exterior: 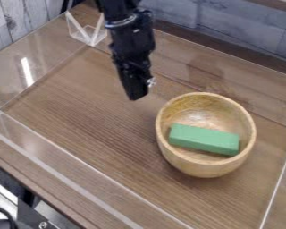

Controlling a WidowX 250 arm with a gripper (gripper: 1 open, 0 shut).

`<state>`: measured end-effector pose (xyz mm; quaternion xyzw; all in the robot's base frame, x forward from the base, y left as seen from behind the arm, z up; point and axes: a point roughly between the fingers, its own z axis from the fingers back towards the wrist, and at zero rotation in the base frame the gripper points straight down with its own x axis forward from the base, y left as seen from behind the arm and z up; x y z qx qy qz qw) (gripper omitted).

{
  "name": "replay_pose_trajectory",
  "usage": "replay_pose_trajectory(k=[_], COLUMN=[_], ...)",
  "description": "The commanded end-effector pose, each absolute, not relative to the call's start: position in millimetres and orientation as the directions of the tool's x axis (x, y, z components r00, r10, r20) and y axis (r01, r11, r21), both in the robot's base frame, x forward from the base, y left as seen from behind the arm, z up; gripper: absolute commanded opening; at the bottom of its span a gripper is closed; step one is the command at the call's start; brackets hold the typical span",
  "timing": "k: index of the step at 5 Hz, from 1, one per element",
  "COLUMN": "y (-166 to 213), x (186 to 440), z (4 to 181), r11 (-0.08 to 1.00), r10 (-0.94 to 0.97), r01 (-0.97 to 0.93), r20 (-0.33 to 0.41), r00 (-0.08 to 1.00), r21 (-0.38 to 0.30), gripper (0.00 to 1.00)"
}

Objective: Put green object into wooden bowl

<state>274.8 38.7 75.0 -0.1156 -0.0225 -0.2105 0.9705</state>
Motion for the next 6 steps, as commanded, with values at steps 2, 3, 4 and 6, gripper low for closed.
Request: replay_pose_trajectory(k=[2,3,4,6], y=[26.7,29.6,24.9,14.9], x=[283.9,279.2,275.9,269.3], z=[99.6,102.6,102.5,103.0], r11=[0.881,0.887,0.879,0.861], r10=[-0.412,-0.395,-0.409,-0.444], r01=[0.435,0.42,0.435,0.469], r20=[0.149,0.153,0.157,0.162], r00=[0.899,0.906,0.899,0.881], r21=[-0.188,-0.192,-0.194,-0.197], gripper=[0.0,0.0,0.0,0.0])
